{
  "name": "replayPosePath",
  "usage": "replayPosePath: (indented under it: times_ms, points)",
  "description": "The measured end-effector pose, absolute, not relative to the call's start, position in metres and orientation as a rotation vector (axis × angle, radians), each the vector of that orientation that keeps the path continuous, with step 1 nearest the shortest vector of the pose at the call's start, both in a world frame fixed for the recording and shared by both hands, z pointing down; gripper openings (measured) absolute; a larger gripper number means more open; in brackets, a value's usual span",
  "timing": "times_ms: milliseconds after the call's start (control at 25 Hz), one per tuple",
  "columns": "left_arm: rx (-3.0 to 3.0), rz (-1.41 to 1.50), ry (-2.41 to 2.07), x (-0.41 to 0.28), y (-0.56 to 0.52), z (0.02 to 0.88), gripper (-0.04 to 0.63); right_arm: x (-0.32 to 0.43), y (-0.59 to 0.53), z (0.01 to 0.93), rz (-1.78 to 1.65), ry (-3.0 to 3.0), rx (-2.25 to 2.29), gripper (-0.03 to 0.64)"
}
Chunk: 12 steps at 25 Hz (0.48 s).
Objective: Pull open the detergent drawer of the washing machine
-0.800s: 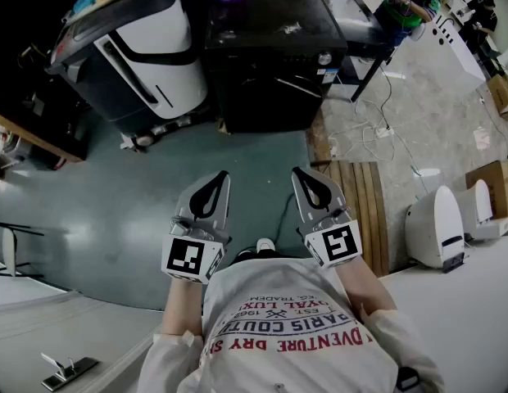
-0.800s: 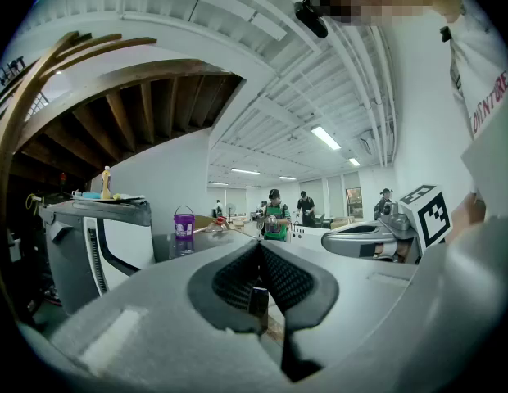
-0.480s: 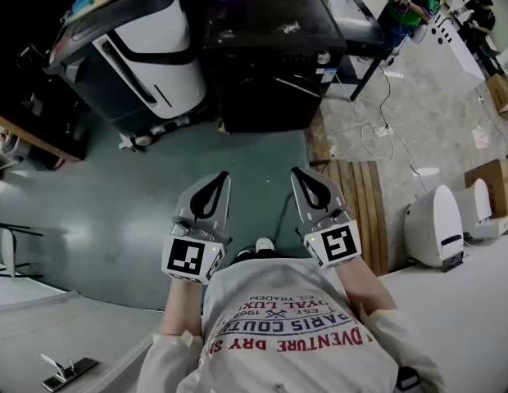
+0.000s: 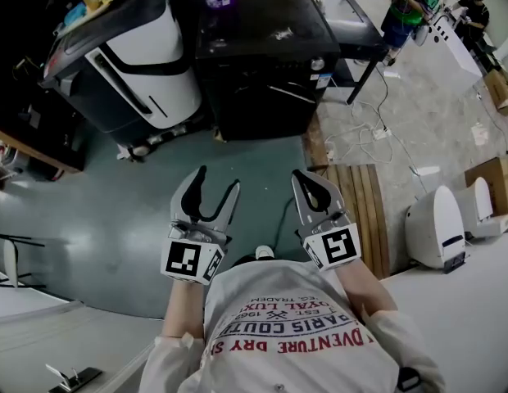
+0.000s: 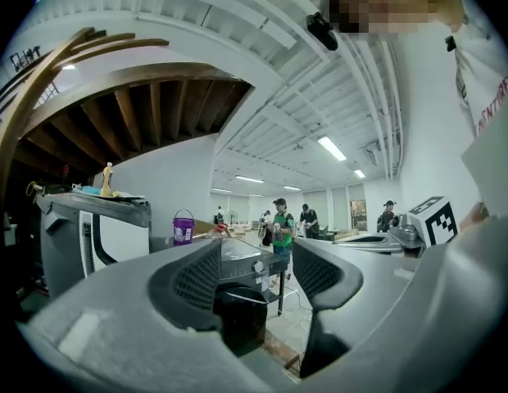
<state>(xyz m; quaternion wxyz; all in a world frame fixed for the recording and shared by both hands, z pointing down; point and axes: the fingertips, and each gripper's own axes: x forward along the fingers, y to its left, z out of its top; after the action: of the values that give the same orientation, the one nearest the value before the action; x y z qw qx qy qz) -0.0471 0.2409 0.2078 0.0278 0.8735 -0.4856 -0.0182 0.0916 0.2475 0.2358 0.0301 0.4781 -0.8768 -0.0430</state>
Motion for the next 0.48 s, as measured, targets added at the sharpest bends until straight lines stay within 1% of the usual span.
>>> replayPosePath:
  times_ms: [480]
  points:
    - [2.653, 0.025, -1.49, -0.046, 0.186, 0.234, 0.268, 0.106, 0.19, 0.254, -0.05, -2.68, 1.481, 0.002]
